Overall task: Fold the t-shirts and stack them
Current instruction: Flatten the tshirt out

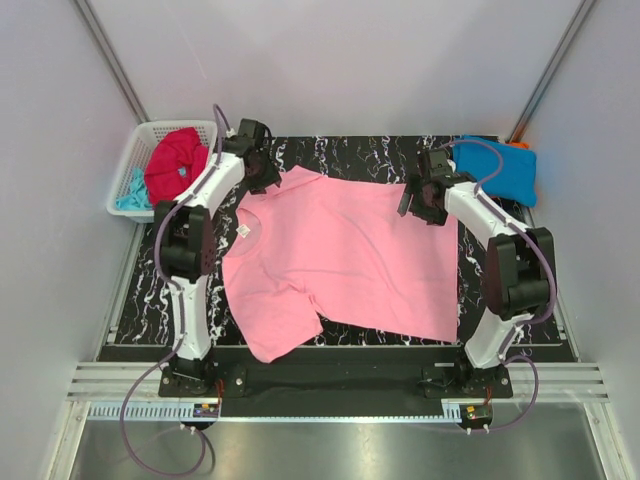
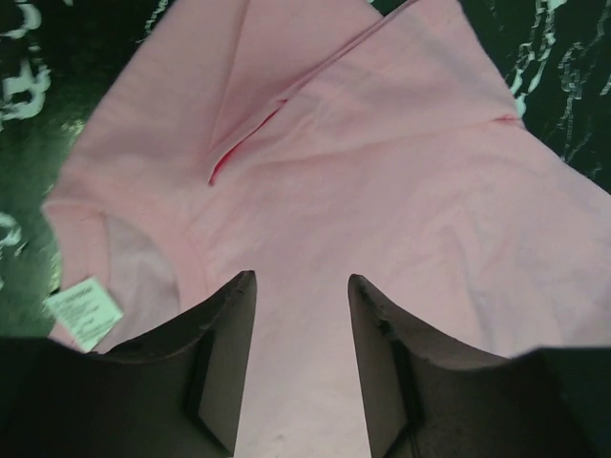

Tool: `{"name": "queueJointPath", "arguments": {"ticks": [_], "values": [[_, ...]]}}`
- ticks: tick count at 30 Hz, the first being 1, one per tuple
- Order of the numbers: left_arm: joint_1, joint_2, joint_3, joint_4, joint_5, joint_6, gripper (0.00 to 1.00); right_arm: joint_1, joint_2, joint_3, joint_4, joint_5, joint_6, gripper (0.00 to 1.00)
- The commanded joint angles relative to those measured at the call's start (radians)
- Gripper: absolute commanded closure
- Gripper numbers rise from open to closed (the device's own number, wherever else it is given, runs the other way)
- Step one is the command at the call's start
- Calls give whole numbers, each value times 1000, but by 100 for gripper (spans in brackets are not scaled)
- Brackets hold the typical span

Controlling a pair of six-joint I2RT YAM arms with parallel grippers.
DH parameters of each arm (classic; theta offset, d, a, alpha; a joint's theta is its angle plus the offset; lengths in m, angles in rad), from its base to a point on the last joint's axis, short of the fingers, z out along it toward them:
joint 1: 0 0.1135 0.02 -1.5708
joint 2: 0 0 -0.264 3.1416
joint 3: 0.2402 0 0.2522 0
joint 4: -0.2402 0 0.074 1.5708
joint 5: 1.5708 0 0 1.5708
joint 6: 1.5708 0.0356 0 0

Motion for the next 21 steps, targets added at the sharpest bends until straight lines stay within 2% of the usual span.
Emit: {"name": "queueJointPath", "arguments": {"ticks": [1, 4, 9, 13, 21], "values": [[9, 107, 113, -4, 54, 23, 54, 4, 32, 47, 48, -52, -16, 24], [30, 130, 115, -3, -18, 6, 54, 2, 55, 67, 54, -59, -25, 24], [67, 81, 42, 49, -159, -6, 53, 2, 77, 76, 62, -67, -19, 24], [81, 36, -31, 107, -175, 7, 50, 2, 107, 86, 70, -104, -1, 24], [101, 88, 23, 118, -130, 67, 47, 4, 120, 104, 71, -92, -7, 25]]}}
